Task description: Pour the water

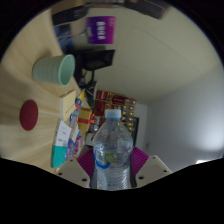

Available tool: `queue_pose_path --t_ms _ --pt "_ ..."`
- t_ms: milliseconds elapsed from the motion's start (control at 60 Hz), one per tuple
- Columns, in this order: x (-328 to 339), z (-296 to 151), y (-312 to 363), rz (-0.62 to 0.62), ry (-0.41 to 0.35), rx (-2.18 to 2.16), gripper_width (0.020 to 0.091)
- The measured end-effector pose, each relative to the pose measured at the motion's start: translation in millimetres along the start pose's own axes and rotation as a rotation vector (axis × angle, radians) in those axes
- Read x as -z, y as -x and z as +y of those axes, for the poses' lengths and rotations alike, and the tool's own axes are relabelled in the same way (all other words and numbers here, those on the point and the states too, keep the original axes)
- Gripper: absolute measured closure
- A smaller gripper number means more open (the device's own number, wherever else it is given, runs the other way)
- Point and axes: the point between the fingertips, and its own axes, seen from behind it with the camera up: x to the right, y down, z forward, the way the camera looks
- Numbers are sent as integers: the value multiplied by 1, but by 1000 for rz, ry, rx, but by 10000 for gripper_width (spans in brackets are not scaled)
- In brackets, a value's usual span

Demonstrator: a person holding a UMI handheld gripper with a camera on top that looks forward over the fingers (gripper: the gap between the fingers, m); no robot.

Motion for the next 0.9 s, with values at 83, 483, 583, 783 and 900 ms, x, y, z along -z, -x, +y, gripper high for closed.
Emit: queue_pose_path --t_ms 83,483,583,783,900 --pt "-14 -20 -2 -7 -32 202 641" --pt "-28 -86 8 43 -159 745 641" --pt "-28 -81 2 59 -143 765 640" --pt "-26 -73 -17 99 -130 530 639" --pt "-34 -57 -34 69 -49 -121 644"
